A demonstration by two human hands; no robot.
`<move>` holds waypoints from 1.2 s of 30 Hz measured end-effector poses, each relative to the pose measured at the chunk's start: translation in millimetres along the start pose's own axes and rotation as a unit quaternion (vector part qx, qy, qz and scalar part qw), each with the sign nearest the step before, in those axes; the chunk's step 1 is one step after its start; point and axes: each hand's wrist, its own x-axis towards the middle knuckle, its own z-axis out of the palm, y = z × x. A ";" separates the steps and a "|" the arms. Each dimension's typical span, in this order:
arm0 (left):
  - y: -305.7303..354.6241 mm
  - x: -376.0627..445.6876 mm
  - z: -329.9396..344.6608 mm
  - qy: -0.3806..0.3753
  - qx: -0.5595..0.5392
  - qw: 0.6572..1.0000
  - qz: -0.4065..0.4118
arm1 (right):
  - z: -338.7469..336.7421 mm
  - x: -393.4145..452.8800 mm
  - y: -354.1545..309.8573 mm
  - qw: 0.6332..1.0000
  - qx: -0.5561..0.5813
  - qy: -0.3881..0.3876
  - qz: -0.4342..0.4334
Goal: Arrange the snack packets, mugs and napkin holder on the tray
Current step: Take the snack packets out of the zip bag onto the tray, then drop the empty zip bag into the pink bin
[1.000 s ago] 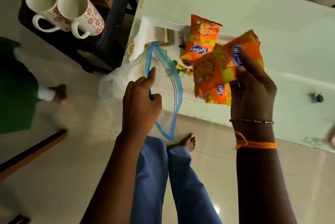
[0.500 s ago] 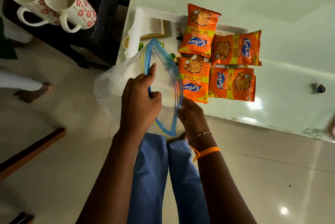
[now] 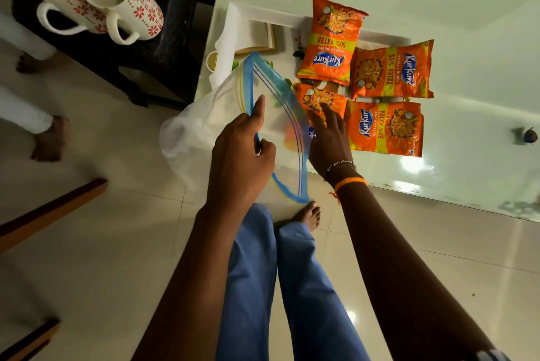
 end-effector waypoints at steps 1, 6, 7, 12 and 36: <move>1.4 0.6 0.4 -0.001 -0.003 1.000 0.002 | -1.3 -10.6 2.0 0.999 0.033 0.039 -0.014; 13.9 8.9 3.7 -0.003 -0.037 0.999 -0.019 | 11.5 -89.3 3.7 0.921 0.384 -0.010 0.063; 16.1 11.3 4.5 -0.002 -0.047 0.998 -0.035 | 18.4 -99.3 -1.8 0.889 0.443 -0.062 0.101; 23.5 15.8 4.3 -0.030 -0.127 0.988 -0.088 | 27.2 -95.0 -33.6 0.828 0.532 -0.008 0.176; 23.2 19.9 41.2 -0.102 -0.263 0.945 -0.165 | -93.5 -86.9 91.1 0.714 0.670 0.114 0.170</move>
